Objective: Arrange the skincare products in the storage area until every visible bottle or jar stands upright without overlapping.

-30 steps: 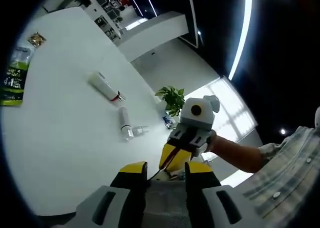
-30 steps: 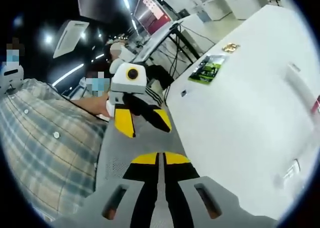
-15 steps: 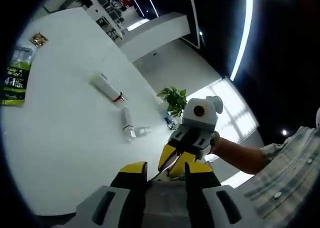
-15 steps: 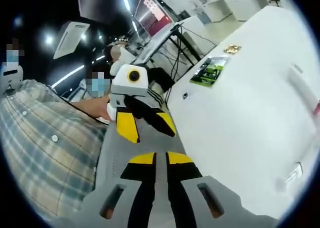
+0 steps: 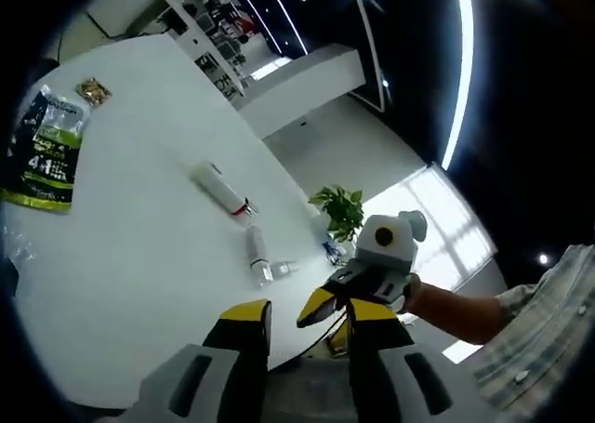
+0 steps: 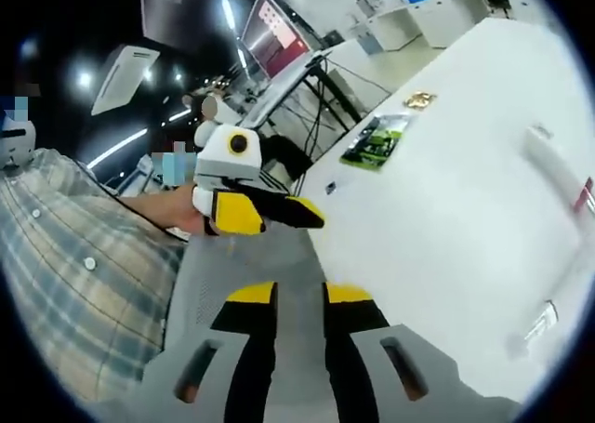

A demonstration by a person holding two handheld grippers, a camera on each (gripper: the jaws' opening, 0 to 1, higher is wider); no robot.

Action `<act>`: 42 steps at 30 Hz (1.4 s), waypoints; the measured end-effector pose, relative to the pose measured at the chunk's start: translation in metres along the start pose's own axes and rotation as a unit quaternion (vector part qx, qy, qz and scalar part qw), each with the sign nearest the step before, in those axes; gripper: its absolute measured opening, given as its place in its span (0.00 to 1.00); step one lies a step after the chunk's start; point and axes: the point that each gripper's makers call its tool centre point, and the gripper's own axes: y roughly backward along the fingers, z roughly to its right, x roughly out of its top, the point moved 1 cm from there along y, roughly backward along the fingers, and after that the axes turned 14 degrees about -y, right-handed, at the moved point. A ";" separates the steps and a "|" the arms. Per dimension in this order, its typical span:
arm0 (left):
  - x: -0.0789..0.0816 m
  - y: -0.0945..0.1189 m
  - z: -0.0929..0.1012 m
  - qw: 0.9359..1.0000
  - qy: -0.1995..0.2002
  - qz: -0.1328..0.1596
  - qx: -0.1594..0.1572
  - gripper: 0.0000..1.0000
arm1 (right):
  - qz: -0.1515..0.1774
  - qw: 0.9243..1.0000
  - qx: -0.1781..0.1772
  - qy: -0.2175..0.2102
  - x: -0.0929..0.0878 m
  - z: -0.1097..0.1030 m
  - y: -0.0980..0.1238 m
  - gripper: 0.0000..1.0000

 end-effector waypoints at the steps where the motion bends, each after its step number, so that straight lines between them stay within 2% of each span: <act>1: 0.000 0.000 0.000 1.000 -0.002 0.001 0.002 0.34 | 0.004 1.000 -0.001 -0.002 0.002 0.001 0.001 0.19; 3: 0.001 0.001 0.000 1.000 -0.010 -0.001 0.008 0.35 | 0.021 1.000 -0.009 -0.008 0.009 0.005 0.001 0.23; 4: 0.002 0.002 -0.004 0.999 -0.035 -0.003 0.025 0.35 | 0.030 0.999 -0.013 -0.012 0.012 0.006 0.001 0.25; 7: 0.006 0.006 -0.008 0.990 -0.123 -0.010 0.066 0.34 | 0.061 0.998 -0.017 -0.016 0.024 0.008 0.000 0.31; 10: 0.008 0.009 -0.009 0.984 -0.154 -0.014 0.088 0.34 | 0.082 0.996 -0.030 -0.022 0.032 0.013 0.000 0.32; 13: 0.012 0.014 -0.015 0.968 -0.211 -0.019 0.132 0.35 | 0.111 0.992 -0.060 -0.019 0.042 0.025 0.003 0.35; 15: 0.015 0.018 -0.018 0.960 -0.233 -0.017 0.154 0.34 | 0.125 0.989 -0.078 -0.005 0.048 0.031 0.009 0.39; 16: 0.021 0.021 -0.021 0.948 -0.265 -0.009 0.177 0.34 | 0.135 0.986 -0.095 0.005 0.052 0.037 0.016 0.41; 17: 0.026 0.024 -0.022 0.939 -0.283 -0.002 0.194 0.34 | 0.147 0.981 -0.124 0.024 0.058 0.045 0.025 0.45; 18: 0.027 0.025 -0.023 0.938 -0.282 0.000 0.201 0.34 | 0.157 0.975 -0.151 0.047 0.063 0.054 0.032 0.50; 19: 0.025 0.025 -0.024 0.941 -0.273 -0.003 0.200 0.35 | 0.160 0.969 -0.172 0.071 0.067 0.061 0.039 0.55; 20: 0.025 0.026 -0.027 0.939 -0.272 -0.007 0.210 0.35 | 0.169 0.959 -0.206 0.096 0.074 0.071 0.051 0.61; 23: 0.024 0.025 -0.032 0.934 -0.278 -0.016 0.222 0.35 | 0.185 0.941 -0.262 0.105 0.087 0.101 0.080 0.64; 24: 0.021 0.024 -0.033 0.933 -0.279 -0.023 0.225 0.35 | 0.187 0.933 -0.286 0.112 0.093 0.116 0.092 0.65; 27: 0.017 0.021 -0.036 0.929 -0.287 -0.039 0.232 0.35 | 0.170 0.927 -0.312 0.118 0.100 0.142 0.109 0.69; 28: 0.016 0.020 -0.037 0.928 -0.286 -0.040 0.233 0.35 | 0.150 0.925 -0.325 0.128 0.101 0.152 0.115 0.69; 31: 0.018 0.016 -0.036 0.926 -0.293 -0.040 0.234 0.35 | 0.089 0.925 -0.339 0.143 0.098 0.173 0.120 0.65; 33: 0.018 0.015 -0.037 0.925 -0.294 -0.040 0.238 0.35 | 0.086 0.919 -0.353 0.154 0.107 0.187 0.126 0.62; 34: 0.017 0.016 -0.038 0.922 -0.298 -0.043 0.243 0.35 | 0.080 0.919 -0.354 0.152 0.108 0.192 0.127 0.62; 35: 0.017 0.017 -0.040 0.917 -0.306 -0.048 0.253 0.35 | 0.079 0.920 -0.353 0.147 0.113 0.199 0.127 0.61; 41: 0.016 0.020 -0.038 0.902 -0.335 -0.060 0.266 0.35 | 0.048 0.921 -0.358 0.147 0.126 0.231 0.120 0.57; 42: 0.016 0.020 -0.037 0.901 -0.336 -0.060 0.267 0.36 | 0.043 0.921 -0.358 0.146 0.127 0.235 0.119 0.56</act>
